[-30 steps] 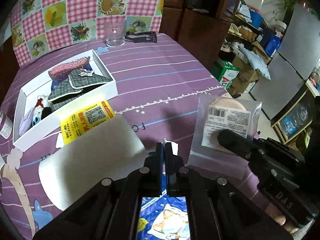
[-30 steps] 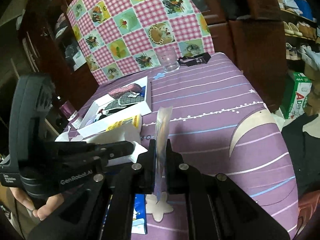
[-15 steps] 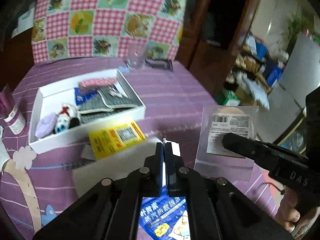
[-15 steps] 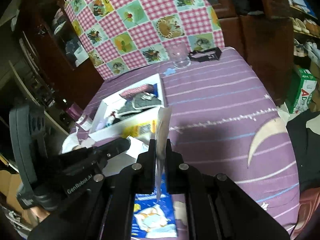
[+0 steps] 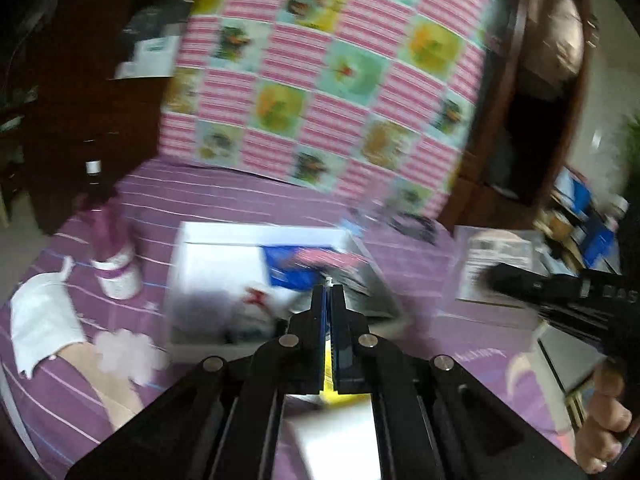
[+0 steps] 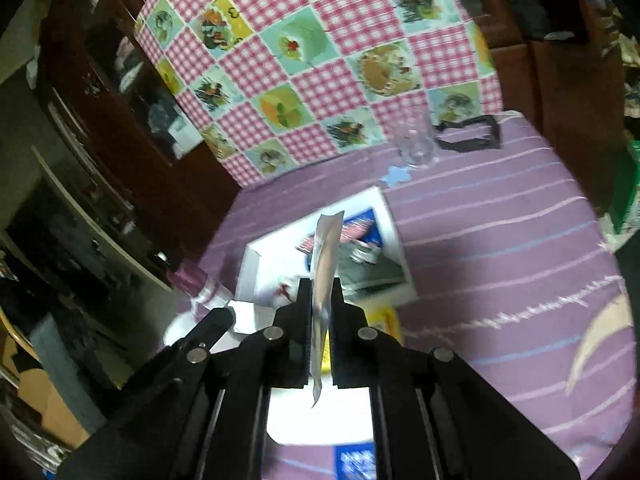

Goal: Organize soft objects
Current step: 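Carry the clear packet toward the white box with the right gripper, then lower the clear packet into the white box and open the right gripper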

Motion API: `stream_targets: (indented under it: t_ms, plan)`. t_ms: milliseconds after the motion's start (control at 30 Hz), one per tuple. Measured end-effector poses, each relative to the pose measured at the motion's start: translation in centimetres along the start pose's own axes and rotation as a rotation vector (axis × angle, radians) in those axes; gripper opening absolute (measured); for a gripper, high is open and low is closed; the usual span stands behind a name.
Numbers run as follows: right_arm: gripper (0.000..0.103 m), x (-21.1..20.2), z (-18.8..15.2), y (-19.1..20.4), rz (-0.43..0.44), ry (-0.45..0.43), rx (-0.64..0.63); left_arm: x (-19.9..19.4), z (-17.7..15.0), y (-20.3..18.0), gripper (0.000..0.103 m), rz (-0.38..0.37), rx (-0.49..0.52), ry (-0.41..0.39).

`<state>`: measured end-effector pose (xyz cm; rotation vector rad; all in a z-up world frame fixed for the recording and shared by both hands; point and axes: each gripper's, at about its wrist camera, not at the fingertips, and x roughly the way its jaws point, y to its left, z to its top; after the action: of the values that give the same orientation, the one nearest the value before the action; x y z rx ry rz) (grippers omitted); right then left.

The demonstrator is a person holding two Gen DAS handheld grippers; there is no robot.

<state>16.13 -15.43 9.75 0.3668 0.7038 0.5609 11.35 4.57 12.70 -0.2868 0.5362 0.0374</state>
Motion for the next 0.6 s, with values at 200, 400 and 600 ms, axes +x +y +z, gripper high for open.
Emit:
stream_targets:
  t_ms: [200, 400, 600]
  plan:
    - [0.008, 4.4, 1.2, -0.6, 0.073, 0.017, 0.009, 2.1, 0.4, 4.6, 0.0, 0.046, -0.069, -0.035]
    - [0.008, 9.6, 2.1, -3.2, 0.095, 0.059, 0.073, 4.7, -0.4, 5.2, 0.0, 0.217, -0.018, -0.038]
    - [0.008, 13.3, 1.1, -4.1, 0.033, 0.195, 0.091, 7.9, -1.4, 6.2, 0.0, 0.269, 0.006, 0.038]
